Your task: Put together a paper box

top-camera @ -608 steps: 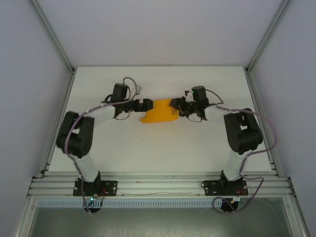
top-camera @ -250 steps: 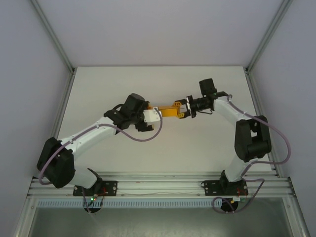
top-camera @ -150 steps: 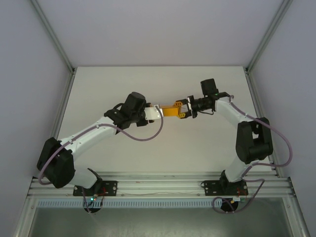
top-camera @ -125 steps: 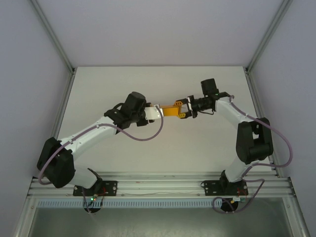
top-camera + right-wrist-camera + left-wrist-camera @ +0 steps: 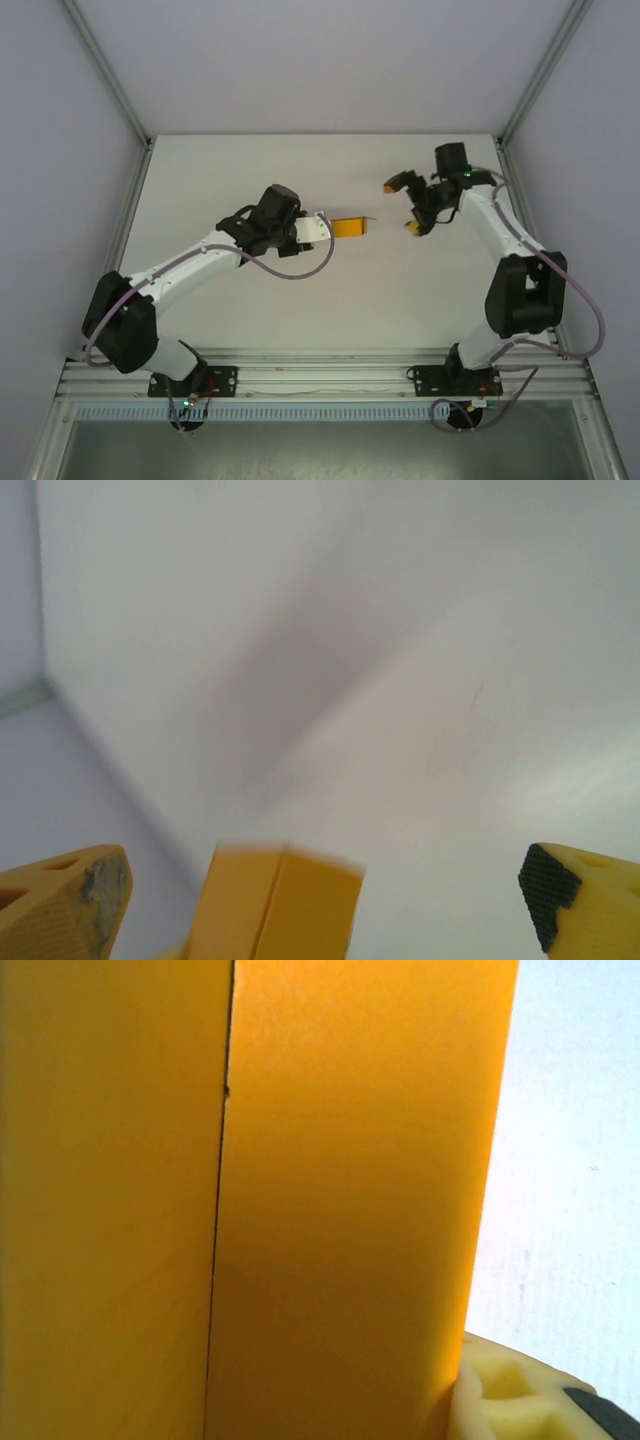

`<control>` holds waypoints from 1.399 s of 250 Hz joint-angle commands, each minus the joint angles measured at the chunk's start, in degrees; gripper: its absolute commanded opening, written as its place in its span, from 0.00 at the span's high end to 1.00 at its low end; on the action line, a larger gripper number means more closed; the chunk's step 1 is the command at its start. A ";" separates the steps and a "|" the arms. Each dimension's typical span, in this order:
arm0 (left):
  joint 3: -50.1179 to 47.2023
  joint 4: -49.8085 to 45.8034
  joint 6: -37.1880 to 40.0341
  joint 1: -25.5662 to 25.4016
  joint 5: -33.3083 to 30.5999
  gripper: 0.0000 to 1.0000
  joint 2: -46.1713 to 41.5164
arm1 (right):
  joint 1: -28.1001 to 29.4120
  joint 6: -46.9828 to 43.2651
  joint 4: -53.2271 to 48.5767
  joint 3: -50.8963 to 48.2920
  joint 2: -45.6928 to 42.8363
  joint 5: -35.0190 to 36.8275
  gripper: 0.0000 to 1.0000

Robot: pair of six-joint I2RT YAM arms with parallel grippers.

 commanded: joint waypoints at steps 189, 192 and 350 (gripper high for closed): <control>19.37 -26.39 -8.97 1.19 10.07 0.75 19.22 | 7.21 -85.42 -0.23 -9.70 -12.62 -9.56 0.15; 19.43 -26.49 -8.97 1.20 9.97 0.75 19.35 | 7.35 -85.36 -0.41 -9.39 -12.18 -9.30 0.16; 22.97 -29.18 -6.84 1.17 8.10 0.76 23.49 | 12.58 -83.48 -10.66 2.61 6.27 -2.91 0.71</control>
